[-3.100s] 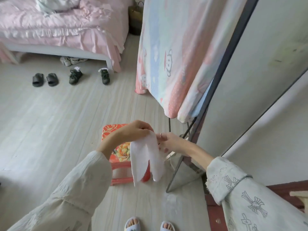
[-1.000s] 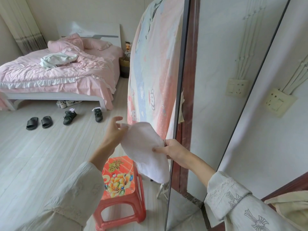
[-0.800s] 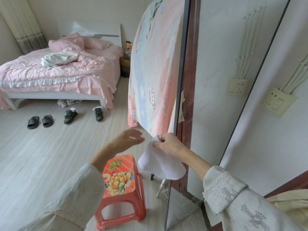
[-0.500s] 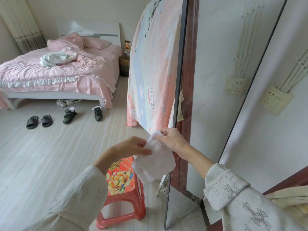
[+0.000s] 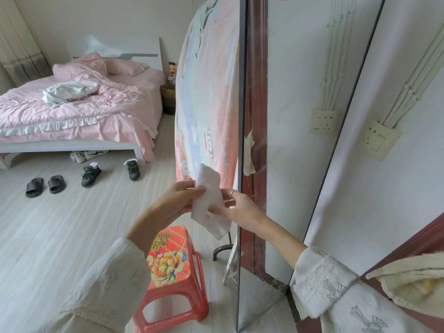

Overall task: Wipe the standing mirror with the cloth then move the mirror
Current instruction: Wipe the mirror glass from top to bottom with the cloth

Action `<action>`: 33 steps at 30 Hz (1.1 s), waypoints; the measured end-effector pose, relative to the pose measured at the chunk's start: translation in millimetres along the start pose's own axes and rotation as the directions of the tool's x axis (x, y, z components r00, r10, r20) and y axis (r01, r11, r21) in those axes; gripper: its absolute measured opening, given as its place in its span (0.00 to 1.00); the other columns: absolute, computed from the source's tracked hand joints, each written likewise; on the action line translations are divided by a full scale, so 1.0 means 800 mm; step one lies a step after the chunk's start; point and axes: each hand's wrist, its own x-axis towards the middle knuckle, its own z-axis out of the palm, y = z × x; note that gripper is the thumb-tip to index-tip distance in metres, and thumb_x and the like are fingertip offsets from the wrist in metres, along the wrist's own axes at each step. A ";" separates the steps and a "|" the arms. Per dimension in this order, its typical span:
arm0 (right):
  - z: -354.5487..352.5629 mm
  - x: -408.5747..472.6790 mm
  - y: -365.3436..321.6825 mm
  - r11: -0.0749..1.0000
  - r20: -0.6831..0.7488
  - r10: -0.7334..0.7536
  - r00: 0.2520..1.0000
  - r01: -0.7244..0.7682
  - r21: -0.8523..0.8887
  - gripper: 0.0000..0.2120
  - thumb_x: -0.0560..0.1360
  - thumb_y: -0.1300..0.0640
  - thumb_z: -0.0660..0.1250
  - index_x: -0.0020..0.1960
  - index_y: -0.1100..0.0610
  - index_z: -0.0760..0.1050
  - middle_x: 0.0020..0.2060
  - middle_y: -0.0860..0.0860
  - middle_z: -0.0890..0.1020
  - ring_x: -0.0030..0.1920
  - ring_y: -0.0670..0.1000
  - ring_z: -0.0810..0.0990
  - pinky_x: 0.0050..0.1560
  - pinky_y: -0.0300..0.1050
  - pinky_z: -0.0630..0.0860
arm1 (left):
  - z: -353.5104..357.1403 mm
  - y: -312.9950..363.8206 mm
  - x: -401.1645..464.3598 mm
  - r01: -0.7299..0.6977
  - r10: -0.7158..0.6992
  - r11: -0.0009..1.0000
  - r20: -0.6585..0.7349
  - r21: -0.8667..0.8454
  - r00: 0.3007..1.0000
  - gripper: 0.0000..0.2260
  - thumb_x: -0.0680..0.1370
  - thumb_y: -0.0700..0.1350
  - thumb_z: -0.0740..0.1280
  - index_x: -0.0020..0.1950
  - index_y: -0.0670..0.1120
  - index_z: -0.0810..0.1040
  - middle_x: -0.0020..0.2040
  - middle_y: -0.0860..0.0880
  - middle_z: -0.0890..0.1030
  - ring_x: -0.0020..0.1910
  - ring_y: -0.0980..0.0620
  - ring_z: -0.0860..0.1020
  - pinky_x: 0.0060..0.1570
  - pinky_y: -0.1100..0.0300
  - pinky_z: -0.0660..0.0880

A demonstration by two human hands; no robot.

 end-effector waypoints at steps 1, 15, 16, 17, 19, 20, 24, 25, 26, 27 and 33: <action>0.002 0.000 0.001 0.999 0.012 0.016 1.000 -0.016 0.033 0.24 0.70 0.50 0.71 0.63 0.54 0.70 0.53 0.47 0.79 0.51 0.44 0.76 0.45 0.31 0.71 | 0.002 0.002 -0.001 0.000 0.001 0.999 0.019 -0.032 1.000 0.12 0.78 0.40 0.62 0.59 0.35 0.73 0.53 0.39 0.80 0.48 0.48 0.81 0.44 0.60 0.81; -0.016 -0.001 -0.009 0.995 0.112 -0.008 0.994 0.019 -0.096 0.14 0.74 0.64 0.65 0.58 0.57 0.77 0.47 0.49 0.80 0.48 0.46 0.77 0.44 0.31 0.72 | -0.012 0.015 -0.004 -0.140 0.164 0.671 0.039 0.728 0.986 0.22 0.70 0.45 0.73 0.61 0.53 0.72 0.62 0.59 0.68 0.59 0.58 0.68 0.63 0.56 0.65; -0.019 -0.001 -0.010 0.992 0.085 -0.012 0.996 0.023 -0.125 0.13 0.74 0.63 0.65 0.58 0.57 0.77 0.48 0.49 0.80 0.49 0.47 0.77 0.46 0.33 0.72 | -0.012 0.015 -0.004 -0.160 0.172 0.648 0.061 0.744 0.983 0.14 0.70 0.45 0.72 0.54 0.53 0.75 0.56 0.58 0.74 0.53 0.58 0.73 0.58 0.56 0.70; -0.022 -0.001 -0.010 0.987 0.032 -0.017 0.999 0.021 -0.156 0.13 0.74 0.62 0.65 0.58 0.57 0.78 0.48 0.49 0.80 0.50 0.47 0.77 0.48 0.36 0.71 | -0.011 0.015 -0.004 -0.160 0.183 0.635 0.055 0.756 0.982 0.09 0.71 0.45 0.72 0.47 0.53 0.76 0.48 0.58 0.77 0.45 0.59 0.75 0.49 0.59 0.71; -0.026 -0.003 -0.011 0.983 -0.108 -0.023 0.994 0.003 -0.186 0.10 0.74 0.59 0.67 0.55 0.57 0.78 0.47 0.50 0.80 0.48 0.48 0.76 0.46 0.37 0.71 | -0.006 0.015 -0.004 -0.131 0.231 0.607 -0.017 0.784 0.973 0.07 0.71 0.47 0.71 0.43 0.50 0.74 0.38 0.55 0.76 0.37 0.57 0.74 0.37 0.63 0.69; -0.027 -0.003 -0.011 0.985 -0.170 -0.027 0.985 -0.002 -0.170 0.08 0.73 0.57 0.67 0.52 0.58 0.78 0.45 0.50 0.79 0.46 0.49 0.77 0.42 0.37 0.72 | 0.000 0.015 -0.003 -0.116 0.275 0.592 -0.065 0.798 0.959 0.08 0.72 0.48 0.71 0.43 0.48 0.73 0.37 0.54 0.76 0.35 0.56 0.73 0.34 0.63 0.69; -0.028 -0.003 -0.010 0.994 -0.272 0.092 0.958 -0.072 0.084 0.12 0.73 0.53 0.68 0.47 0.62 0.73 0.42 0.54 0.79 0.38 0.51 0.79 0.35 0.43 0.79 | 0.035 0.024 -0.006 -0.156 0.527 0.466 -0.131 0.871 0.840 0.08 0.74 0.47 0.67 0.43 0.46 0.68 0.37 0.51 0.74 0.35 0.48 0.73 0.33 0.56 0.70; -0.029 -0.003 -0.009 0.977 -0.261 0.153 0.953 -0.106 0.184 0.12 0.73 0.54 0.68 0.48 0.63 0.73 0.43 0.55 0.80 0.37 0.51 0.80 0.37 0.45 0.81 | 0.043 0.029 -0.005 -0.193 0.581 0.436 -0.112 0.879 0.806 0.08 0.75 0.47 0.66 0.43 0.46 0.68 0.38 0.51 0.73 0.35 0.47 0.73 0.34 0.55 0.70; -0.031 -0.004 -0.010 0.947 -0.241 0.213 0.947 -0.139 0.288 0.12 0.73 0.56 0.68 0.49 0.65 0.74 0.43 0.56 0.80 0.35 0.51 0.81 0.38 0.46 0.82 | 0.050 0.032 -0.004 -0.241 0.626 0.402 -0.073 0.884 0.776 0.08 0.75 0.46 0.65 0.43 0.46 0.68 0.39 0.51 0.73 0.35 0.48 0.73 0.34 0.55 0.70; -0.034 -0.004 -0.012 0.903 -0.219 0.264 0.939 -0.161 0.399 0.10 0.73 0.58 0.67 0.49 0.65 0.75 0.41 0.56 0.80 0.35 0.50 0.81 0.38 0.44 0.82 | 0.057 0.036 -0.004 -0.290 0.663 0.353 -0.019 0.890 0.748 0.07 0.75 0.46 0.65 0.44 0.46 0.69 0.41 0.51 0.73 0.35 0.49 0.72 0.33 0.56 0.70; -0.084 -0.019 -0.027 0.522 -0.010 0.053 0.999 -0.019 0.853 0.19 0.81 0.50 0.53 0.63 0.60 0.72 0.55 0.58 0.80 0.51 0.52 0.82 0.51 0.46 0.78 | 0.075 0.036 0.009 -0.489 0.727 0.001 0.335 0.872 0.599 0.12 0.74 0.42 0.66 0.58 0.46 0.76 0.52 0.51 0.80 0.53 0.50 0.74 0.47 0.57 0.75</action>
